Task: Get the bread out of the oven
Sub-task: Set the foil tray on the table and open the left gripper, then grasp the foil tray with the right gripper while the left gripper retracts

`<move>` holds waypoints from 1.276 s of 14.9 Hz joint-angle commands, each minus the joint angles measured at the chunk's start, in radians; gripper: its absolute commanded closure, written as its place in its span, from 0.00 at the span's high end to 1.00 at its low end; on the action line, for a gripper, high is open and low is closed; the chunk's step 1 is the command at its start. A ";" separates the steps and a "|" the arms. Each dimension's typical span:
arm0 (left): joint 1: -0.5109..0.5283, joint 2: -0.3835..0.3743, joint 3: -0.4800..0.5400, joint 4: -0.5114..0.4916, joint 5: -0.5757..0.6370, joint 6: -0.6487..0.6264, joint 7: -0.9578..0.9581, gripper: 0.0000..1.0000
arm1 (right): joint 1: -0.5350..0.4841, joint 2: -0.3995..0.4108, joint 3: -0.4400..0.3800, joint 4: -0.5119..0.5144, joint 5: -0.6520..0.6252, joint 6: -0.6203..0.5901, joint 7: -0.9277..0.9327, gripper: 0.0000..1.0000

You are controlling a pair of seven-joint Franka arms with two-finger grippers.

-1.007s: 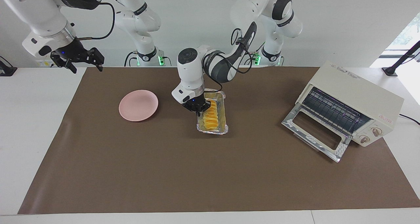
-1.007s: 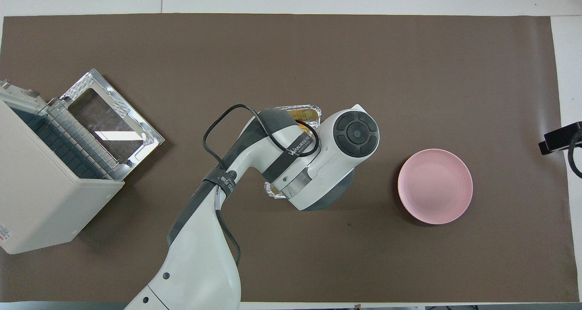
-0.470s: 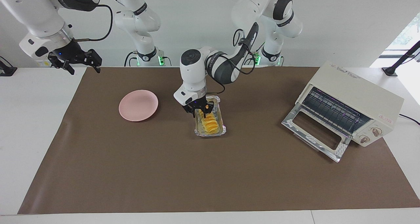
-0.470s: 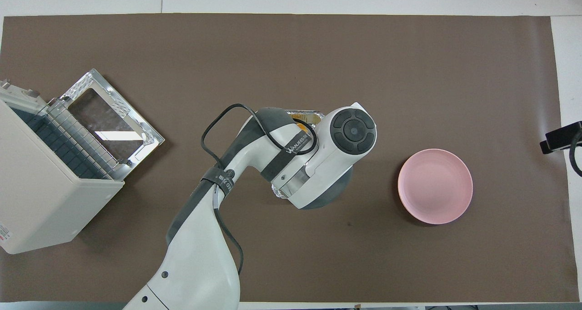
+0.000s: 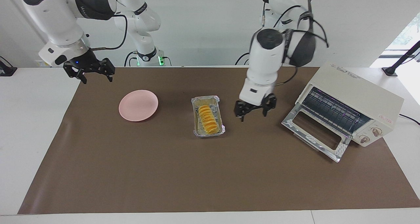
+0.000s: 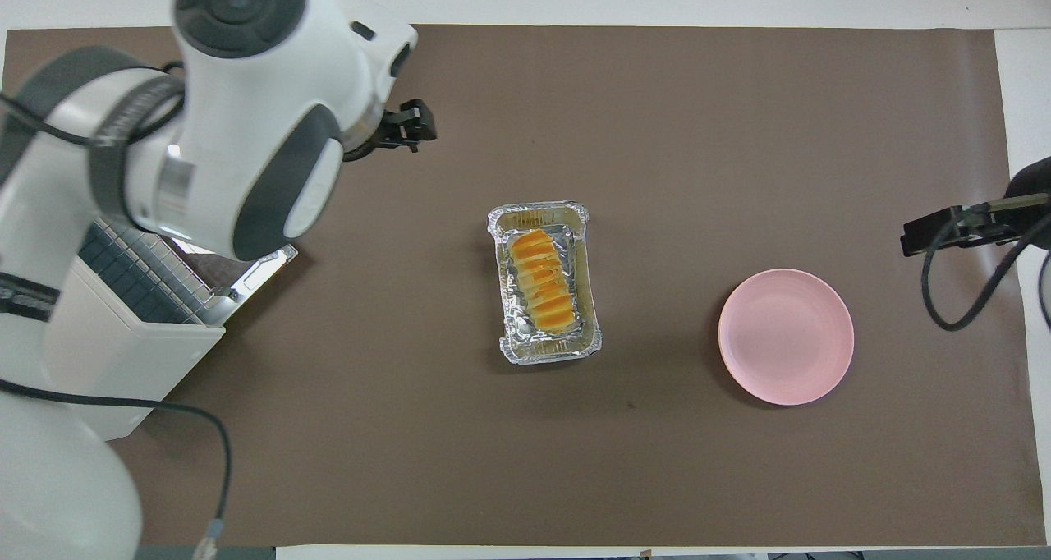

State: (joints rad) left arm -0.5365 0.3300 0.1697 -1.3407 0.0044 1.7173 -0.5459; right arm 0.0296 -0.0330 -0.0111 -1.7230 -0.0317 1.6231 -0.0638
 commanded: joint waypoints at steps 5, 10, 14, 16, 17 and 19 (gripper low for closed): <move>0.228 -0.221 -0.012 -0.090 -0.021 -0.322 0.337 1.00 | 0.248 0.151 0.002 -0.033 -0.002 0.179 0.267 1.00; 0.270 -0.365 -0.013 -0.207 -0.018 -0.375 0.382 1.00 | 0.377 0.275 0.002 -0.043 0.001 0.296 0.441 1.00; 0.274 -0.404 -0.022 -0.256 -0.018 -0.386 0.388 1.00 | 0.427 0.367 0.002 -0.038 0.003 0.405 0.551 1.00; 0.280 -0.402 -0.025 -0.253 -0.018 -0.380 0.409 1.00 | 0.426 0.389 0.002 -0.040 0.007 0.435 0.595 1.00; 0.280 -0.399 -0.027 -0.246 -0.018 -0.383 0.412 1.00 | 0.424 0.398 0.002 -0.040 0.010 0.452 0.595 1.00; 0.305 -0.390 -0.036 -0.236 -0.017 -0.377 0.417 1.00 | 0.431 0.415 0.002 -0.050 0.010 0.490 0.599 1.00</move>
State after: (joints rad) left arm -0.2733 -0.0461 0.1559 -1.5633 -0.0005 1.3334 -0.1523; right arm 0.4564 0.3706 -0.0073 -1.7627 -0.0299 2.0749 0.5162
